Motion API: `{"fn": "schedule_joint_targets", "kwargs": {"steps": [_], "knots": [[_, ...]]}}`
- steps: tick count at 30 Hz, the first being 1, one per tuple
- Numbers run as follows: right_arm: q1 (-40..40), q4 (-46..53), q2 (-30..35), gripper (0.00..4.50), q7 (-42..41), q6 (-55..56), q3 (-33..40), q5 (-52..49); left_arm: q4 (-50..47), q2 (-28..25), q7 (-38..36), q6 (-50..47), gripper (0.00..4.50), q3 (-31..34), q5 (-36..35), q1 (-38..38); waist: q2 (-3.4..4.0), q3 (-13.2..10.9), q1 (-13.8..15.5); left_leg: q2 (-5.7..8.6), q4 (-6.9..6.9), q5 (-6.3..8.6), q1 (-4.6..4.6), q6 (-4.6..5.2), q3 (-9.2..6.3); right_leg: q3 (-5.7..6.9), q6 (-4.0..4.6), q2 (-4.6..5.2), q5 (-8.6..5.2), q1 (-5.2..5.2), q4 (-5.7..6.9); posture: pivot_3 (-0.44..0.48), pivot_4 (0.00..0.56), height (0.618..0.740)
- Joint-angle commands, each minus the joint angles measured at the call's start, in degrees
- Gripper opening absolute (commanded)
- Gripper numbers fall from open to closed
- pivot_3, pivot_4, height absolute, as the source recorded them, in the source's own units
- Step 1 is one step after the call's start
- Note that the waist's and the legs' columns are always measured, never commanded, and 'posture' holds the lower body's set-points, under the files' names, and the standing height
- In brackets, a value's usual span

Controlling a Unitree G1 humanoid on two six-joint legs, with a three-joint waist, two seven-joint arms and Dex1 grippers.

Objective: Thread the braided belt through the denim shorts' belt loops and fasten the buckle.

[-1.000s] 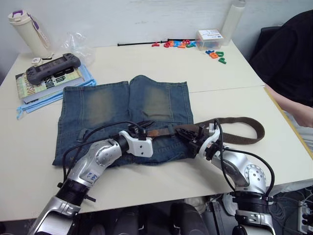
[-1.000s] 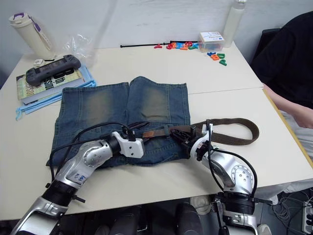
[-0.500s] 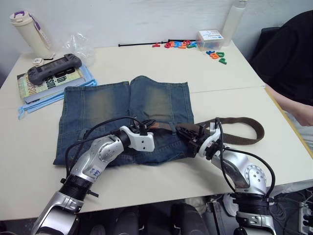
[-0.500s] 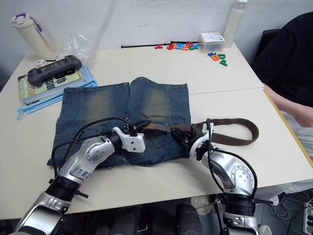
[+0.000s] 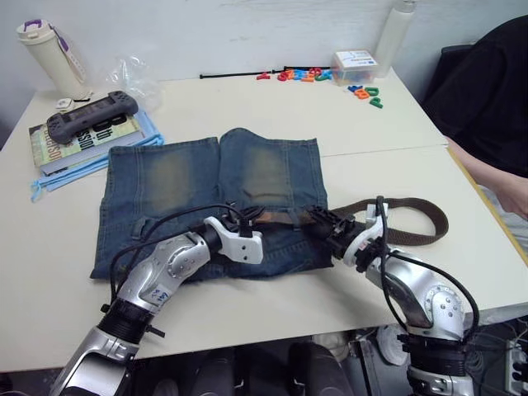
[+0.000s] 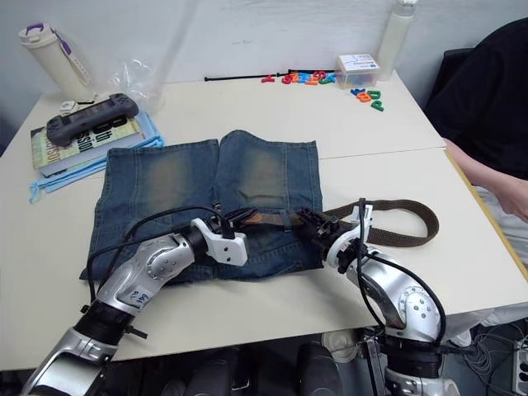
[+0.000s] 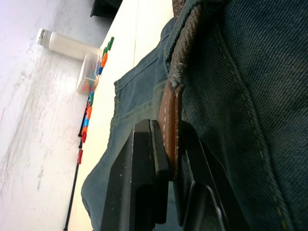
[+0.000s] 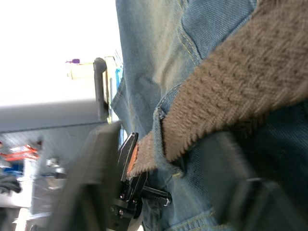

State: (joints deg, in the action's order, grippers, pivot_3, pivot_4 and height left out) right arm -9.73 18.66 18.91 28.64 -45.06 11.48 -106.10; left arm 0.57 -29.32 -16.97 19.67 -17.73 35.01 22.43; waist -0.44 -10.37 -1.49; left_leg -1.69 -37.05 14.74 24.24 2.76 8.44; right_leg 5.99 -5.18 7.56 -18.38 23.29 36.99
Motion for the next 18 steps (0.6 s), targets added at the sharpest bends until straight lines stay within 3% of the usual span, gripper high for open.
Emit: {"fn": "schedule_joint_targets", "kwargs": {"steps": [1, 4, 8, 16, 18], "knots": [[1.8, 10.7, 6.6, 4.39, -4.7, -2.5, 0.1, 5.3, -0.5, -0.5, -0.9, -1.0, 0.00, -0.2, 0.6, -1.5, -0.02, 0.0, 0.1, -0.01, 0.00, 0.00, 0.00, 0.00, -0.01, 0.01, 0.00, 0.00, 0.00, -0.02, -0.03, 0.000, 0.150, 0.717], [4.6, 19.9, 14.7, 4.39, -10.9, -5.6, -3.1, 14.3, -0.9, -0.3, -1.3, -1.7, 0.00, 0.0, 0.1, -1.4, 0.03, 0.0, 0.0, -0.02, 0.01, 0.04, -0.03, 0.05, -0.02, 0.01, 0.00, -0.01, 0.00, -0.02, -0.01, 0.000, 0.150, 0.717], [5.1, 25.5, 19.4, 4.39, -15.2, -6.4, -10.5, 29.1, -1.1, 0.0, -1.8, -2.2, 0.00, 0.1, -0.3, -1.0, 0.00, 0.0, 0.1, -0.07, 0.02, 0.03, -0.05, 0.03, -0.05, 0.03, 0.00, -0.05, 0.00, -0.02, 0.00, 0.000, 0.150, 0.717], [5.4, 21.4, 18.4, 4.39, -15.7, -7.1, -19.9, 50.0, -2.1, 0.5, -2.3, -2.0, 0.00, 0.1, -1.1, -0.6, -0.02, 0.0, 0.2, -0.04, -0.01, -0.12, -0.03, -0.24, -0.03, 0.04, 0.00, -0.03, 0.00, -0.03, -0.05, 0.000, 0.150, 0.717], [5.0, 20.0, 17.7, 3.88, -15.9, -7.4, -20.9, 53.9, -2.4, 0.4, -2.4, -2.0, 0.00, 0.3, -1.3, -0.6, -0.04, 0.0, 0.2, -0.05, -0.01, -0.12, -0.03, -0.24, -0.03, 0.04, 0.00, -0.04, 0.00, -0.03, -0.05, 0.000, 0.150, 0.717]]}}
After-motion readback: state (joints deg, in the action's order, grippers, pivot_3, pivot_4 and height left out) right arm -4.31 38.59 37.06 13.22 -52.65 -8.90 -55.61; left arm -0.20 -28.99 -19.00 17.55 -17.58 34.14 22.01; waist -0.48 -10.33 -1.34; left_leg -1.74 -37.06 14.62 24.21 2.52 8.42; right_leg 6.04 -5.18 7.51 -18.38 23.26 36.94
